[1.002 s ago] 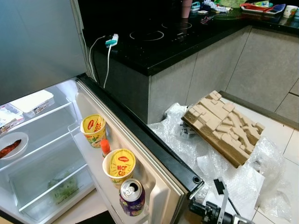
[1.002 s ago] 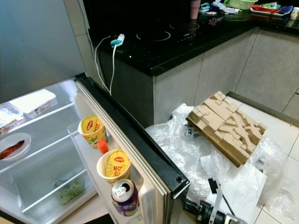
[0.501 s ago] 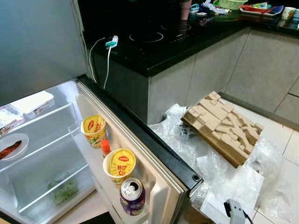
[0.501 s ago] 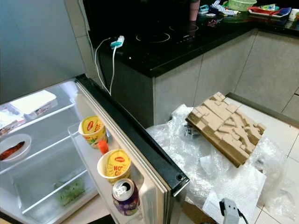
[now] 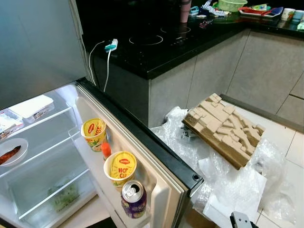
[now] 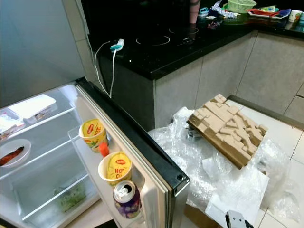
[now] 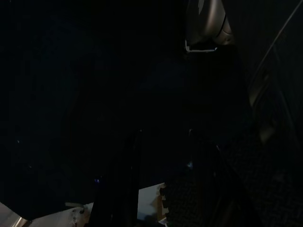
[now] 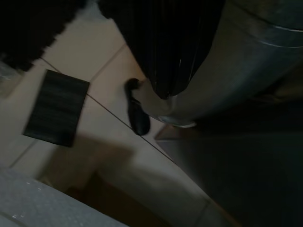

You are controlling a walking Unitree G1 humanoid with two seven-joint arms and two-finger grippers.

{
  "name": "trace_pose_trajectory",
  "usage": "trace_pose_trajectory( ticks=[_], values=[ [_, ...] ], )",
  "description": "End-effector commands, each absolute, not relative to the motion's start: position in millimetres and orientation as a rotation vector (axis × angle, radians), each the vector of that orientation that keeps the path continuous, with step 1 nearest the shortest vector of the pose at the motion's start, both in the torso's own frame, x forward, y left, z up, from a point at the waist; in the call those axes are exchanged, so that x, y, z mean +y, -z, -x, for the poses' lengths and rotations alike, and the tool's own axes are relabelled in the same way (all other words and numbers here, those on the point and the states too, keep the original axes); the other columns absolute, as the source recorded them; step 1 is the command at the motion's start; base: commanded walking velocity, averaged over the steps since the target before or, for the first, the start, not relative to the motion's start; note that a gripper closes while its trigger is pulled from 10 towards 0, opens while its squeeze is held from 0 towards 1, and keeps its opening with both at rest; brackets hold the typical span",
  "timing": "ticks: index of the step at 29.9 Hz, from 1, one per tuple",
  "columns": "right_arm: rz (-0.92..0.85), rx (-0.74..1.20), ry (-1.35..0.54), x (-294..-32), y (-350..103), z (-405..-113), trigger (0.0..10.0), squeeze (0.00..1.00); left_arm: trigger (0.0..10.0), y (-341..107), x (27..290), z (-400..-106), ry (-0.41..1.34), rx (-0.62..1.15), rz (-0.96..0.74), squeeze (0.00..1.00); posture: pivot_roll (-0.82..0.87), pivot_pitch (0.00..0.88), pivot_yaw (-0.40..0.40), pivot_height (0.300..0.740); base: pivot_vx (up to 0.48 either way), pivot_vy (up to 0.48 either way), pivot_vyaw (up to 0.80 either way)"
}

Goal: Restocking fridge

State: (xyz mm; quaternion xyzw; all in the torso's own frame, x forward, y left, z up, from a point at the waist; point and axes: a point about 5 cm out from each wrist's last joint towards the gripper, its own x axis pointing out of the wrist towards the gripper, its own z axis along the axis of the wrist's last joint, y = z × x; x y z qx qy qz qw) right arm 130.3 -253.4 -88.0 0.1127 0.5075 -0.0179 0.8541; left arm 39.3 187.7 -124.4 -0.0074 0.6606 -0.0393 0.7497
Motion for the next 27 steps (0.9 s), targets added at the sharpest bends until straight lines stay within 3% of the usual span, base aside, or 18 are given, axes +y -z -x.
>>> trace_pose_trajectory(
  ticks=[1,27],
  values=[
    [-0.144,1.087,0.039,-257,88,-130,10.0,0.00,10.0,125,173,-42,0.132,1.437,0.032,0.00,-0.07,0.000,-0.006,0.740,-0.292,0.000,0.00],
    [-0.096,1.137,0.057,-254,93,-120,10.0,0.00,10.0,125,173,-42,0.139,1.442,0.021,0.00,-0.07,0.000,-0.006,0.740,-0.325,0.000,0.00]
  ],
)
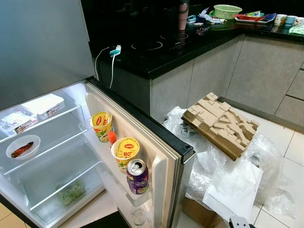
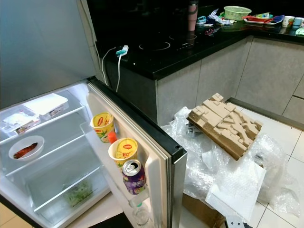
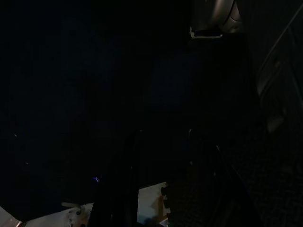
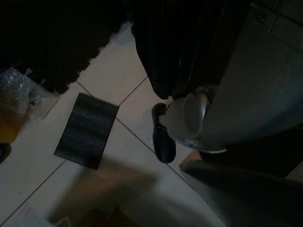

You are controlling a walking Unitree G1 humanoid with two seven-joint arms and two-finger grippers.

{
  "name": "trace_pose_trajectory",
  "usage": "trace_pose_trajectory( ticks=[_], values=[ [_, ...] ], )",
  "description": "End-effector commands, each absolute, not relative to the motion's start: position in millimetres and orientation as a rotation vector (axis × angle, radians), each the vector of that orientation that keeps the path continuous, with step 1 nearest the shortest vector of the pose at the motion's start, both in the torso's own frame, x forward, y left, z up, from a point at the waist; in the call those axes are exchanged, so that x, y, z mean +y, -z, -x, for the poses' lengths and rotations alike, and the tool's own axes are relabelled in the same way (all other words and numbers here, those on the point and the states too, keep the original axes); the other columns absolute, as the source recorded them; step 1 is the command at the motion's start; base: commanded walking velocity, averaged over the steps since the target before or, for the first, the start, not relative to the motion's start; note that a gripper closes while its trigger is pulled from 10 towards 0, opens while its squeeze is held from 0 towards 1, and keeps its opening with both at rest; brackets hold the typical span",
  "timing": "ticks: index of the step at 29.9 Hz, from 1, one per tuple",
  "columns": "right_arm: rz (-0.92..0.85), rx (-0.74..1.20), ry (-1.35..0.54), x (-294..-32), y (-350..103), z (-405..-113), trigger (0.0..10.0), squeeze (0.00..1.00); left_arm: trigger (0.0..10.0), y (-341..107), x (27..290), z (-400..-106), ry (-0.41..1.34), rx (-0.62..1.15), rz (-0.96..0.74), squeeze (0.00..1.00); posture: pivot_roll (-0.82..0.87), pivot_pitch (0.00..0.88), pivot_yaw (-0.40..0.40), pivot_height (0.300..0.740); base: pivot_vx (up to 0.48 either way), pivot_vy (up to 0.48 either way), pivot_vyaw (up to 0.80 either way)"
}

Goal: Restocking fridge

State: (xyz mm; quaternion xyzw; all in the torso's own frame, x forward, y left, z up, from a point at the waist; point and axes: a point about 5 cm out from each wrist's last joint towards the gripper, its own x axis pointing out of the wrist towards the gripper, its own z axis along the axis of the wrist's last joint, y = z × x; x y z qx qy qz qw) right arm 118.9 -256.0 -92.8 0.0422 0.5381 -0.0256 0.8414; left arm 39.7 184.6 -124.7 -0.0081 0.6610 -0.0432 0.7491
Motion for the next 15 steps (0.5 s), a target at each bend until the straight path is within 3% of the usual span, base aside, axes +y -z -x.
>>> trace_pose_trajectory(
  ticks=[1,15],
  values=[
    [-0.094,1.138,0.057,-253.3,93.6,-119.2,10.0,0.00,10.0,125.5,173.0,-42.6,0.139,1.442,0.022,0.00,-0.07,0.000,-0.005,0.740,-0.352,0.000,0.00],
    [-0.081,1.161,0.049,-254.0,95.0,-114.1,10.0,0.00,10.0,125.4,173.3,-42.8,0.144,1.442,0.019,0.00,-0.07,0.000,-0.005,0.740,-0.366,0.000,0.00]
  ],
)
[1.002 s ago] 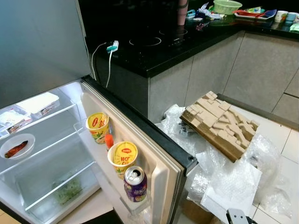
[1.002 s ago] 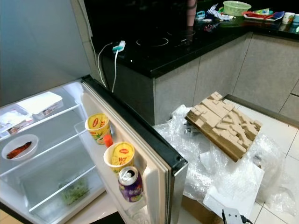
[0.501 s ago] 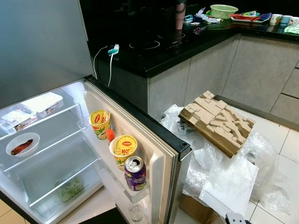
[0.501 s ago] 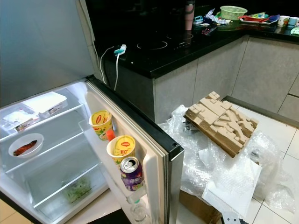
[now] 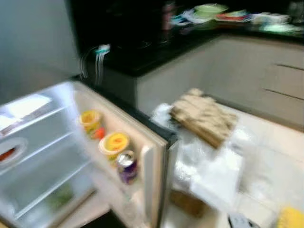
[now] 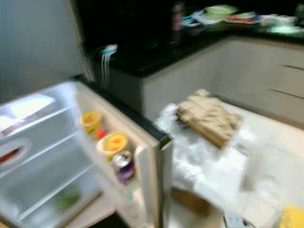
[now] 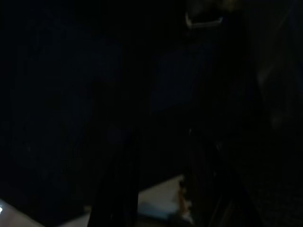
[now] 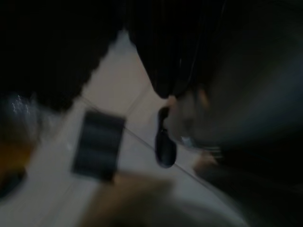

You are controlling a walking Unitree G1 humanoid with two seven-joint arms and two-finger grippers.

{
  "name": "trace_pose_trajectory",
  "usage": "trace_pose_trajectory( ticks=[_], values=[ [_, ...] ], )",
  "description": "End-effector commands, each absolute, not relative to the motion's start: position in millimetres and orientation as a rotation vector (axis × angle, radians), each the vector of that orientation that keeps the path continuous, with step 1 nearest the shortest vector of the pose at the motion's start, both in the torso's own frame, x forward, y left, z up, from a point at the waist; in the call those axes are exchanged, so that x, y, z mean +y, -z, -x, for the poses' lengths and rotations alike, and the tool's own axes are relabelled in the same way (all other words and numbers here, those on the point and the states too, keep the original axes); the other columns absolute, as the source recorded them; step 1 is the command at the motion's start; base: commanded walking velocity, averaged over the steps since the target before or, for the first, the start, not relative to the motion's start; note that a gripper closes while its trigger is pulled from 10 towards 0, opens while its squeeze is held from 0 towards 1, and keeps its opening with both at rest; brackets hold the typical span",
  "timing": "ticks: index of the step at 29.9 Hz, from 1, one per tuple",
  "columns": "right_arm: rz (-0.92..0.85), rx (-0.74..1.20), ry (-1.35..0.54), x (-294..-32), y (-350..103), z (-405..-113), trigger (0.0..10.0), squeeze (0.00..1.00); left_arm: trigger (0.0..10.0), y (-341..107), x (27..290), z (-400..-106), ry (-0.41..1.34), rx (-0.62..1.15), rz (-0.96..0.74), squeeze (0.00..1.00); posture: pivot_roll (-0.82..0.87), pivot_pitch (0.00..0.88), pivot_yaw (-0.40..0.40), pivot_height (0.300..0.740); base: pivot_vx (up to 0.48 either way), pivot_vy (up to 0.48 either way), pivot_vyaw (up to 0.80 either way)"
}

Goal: Restocking fridge

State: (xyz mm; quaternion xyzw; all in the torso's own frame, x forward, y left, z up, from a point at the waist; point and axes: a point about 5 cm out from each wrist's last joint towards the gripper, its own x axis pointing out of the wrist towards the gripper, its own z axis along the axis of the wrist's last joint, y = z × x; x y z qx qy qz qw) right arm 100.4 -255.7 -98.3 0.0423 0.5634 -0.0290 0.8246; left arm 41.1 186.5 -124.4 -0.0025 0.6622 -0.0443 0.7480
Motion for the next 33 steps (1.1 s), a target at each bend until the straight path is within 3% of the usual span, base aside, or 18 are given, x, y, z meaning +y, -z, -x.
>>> trace_pose_trajectory(
  ticks=[1,5,23,27,33],
  values=[
    [-0.081,1.161,0.049,-254.0,95.0,-114.1,10.0,0.00,10.0,125.4,173.3,-42.8,0.144,1.442,0.019,0.00,-0.07,0.000,-0.005,0.740,-0.368,0.000,0.00],
    [-0.079,1.164,0.049,-254.7,95.2,-112.4,10.0,0.00,10.0,125.4,173.2,-42.7,0.144,1.443,0.018,0.00,-0.07,0.000,-0.006,0.740,-0.359,0.000,0.00],
    [-0.074,1.156,0.014,-252.7,94.5,-115.7,10.0,0.00,10.0,125.2,177.2,-42.5,0.108,1.430,0.026,0.00,-0.07,0.000,-0.004,0.740,0.000,0.000,0.00],
    [-0.072,1.160,-0.002,-252.1,94.5,-115.7,10.0,0.00,10.0,125.1,177.4,-42.8,0.115,1.429,0.012,0.00,-0.07,0.000,-0.004,0.740,0.000,-0.469,0.56],
    [-0.091,1.143,-0.007,-250.1,94.2,-117.5,10.0,0.00,10.0,125.2,179.1,-41.4,0.094,1.434,0.026,0.00,-0.07,0.000,-0.004,0.740,0.000,0.000,0.63]
  ],
)
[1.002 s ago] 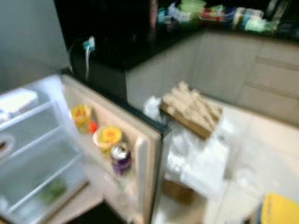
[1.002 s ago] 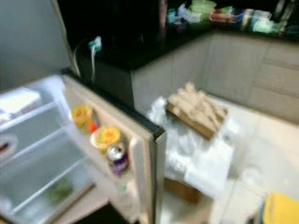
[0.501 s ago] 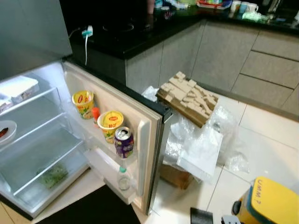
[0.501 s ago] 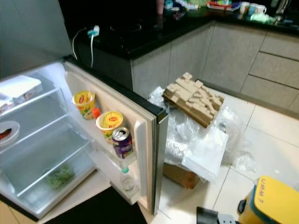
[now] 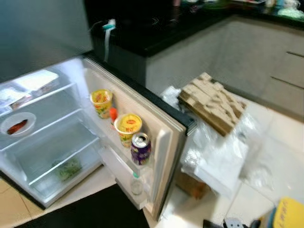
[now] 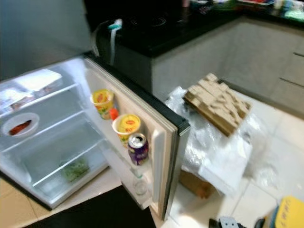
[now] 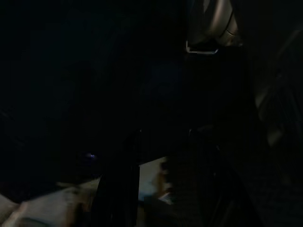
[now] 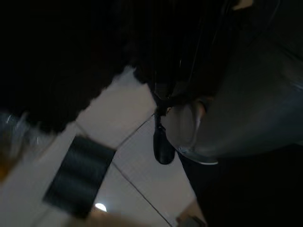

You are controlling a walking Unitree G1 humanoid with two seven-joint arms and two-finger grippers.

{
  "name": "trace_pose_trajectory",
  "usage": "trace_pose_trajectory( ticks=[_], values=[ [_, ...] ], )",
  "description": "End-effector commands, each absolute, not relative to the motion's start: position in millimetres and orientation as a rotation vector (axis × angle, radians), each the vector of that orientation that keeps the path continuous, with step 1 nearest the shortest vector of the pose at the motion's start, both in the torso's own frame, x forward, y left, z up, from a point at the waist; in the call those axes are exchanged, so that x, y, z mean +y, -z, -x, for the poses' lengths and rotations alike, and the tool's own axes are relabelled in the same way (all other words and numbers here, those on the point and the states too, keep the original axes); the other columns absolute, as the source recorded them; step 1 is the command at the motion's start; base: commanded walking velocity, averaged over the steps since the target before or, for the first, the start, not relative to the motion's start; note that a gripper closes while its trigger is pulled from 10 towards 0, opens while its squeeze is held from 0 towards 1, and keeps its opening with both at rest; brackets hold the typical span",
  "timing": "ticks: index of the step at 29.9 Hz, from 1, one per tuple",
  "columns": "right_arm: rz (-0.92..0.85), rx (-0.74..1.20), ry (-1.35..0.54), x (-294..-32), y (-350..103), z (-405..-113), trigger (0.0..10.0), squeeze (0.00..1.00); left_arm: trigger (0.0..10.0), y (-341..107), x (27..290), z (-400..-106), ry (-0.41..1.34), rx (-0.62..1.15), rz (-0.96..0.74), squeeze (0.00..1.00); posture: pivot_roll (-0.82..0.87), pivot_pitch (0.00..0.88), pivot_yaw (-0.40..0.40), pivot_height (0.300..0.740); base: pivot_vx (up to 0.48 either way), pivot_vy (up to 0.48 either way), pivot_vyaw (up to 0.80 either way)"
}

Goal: Restocking fridge

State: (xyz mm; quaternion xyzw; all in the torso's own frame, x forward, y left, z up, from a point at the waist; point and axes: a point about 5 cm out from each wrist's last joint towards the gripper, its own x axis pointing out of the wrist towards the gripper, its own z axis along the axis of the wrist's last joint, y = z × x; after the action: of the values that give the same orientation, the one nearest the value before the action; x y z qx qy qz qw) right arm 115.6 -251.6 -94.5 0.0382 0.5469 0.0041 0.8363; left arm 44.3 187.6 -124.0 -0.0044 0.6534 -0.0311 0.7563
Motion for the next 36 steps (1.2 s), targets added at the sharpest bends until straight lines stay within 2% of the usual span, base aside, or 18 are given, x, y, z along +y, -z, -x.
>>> trace_pose_trajectory(
  ticks=[1,11,15,19,21,25,30,31,36],
  values=[
    [-0.091,1.143,-0.007,-250,94,-118,10.0,0.00,10.0,125,179,-41,0.094,1.434,0.026,0.00,-0.07,0.000,-0.004,0.740,0.000,0.000,0.00],
    [-0.079,1.109,0.024,-254,91,-125,10.0,0.00,10.0,125,178,-39,0.088,1.435,0.040,0.00,-0.07,0.000,-0.007,0.740,0.000,0.000,0.00],
    [-0.120,0.990,0.062,-260,80,-147,10.0,0.00,10.0,125,178,-39,0.089,1.435,0.040,0.00,-0.07,0.000,-0.007,0.740,0.000,0.000,0.00],
    [-0.143,0.835,0.116,-272,60,-181,10.0,0.00,10.0,125,179,-40,0.088,1.432,0.040,0.00,-0.07,0.000,-0.006,0.740,0.000,0.000,0.00],
    [-0.145,0.809,0.128,-275,56,-187,10.0,0.00,10.0,125,179,-40,0.088,1.432,0.040,0.00,-0.07,0.000,-0.006,0.740,0.000,0.000,0.00],
    [-0.180,0.651,0.142,-281,31,-221,10.0,0.00,10.0,125,178,-40,0.085,1.431,0.046,0.00,-0.07,0.000,-0.006,0.740,0.000,0.000,0.00],
    [-0.220,0.546,0.118,-279,15,-243,10.0,0.00,10.0,125,178,-40,0.088,1.432,0.047,0.00,-0.07,0.000,-0.006,0.740,0.000,0.000,0.00],
    [-0.228,0.503,0.085,-275,7,-254,10.0,0.00,10.0,125,178,-39,0.089,1.432,0.048,0.00,-0.07,0.000,-0.006,0.740,0.000,0.000,0.00],
    [-0.207,0.449,-0.031,-261,-5,-272,10.0,0.00,10.0,125,178,-39,0.090,1.433,0.048,0.00,-0.07,0.000,-0.006,0.740,0.000,0.000,0.15]
  ],
)
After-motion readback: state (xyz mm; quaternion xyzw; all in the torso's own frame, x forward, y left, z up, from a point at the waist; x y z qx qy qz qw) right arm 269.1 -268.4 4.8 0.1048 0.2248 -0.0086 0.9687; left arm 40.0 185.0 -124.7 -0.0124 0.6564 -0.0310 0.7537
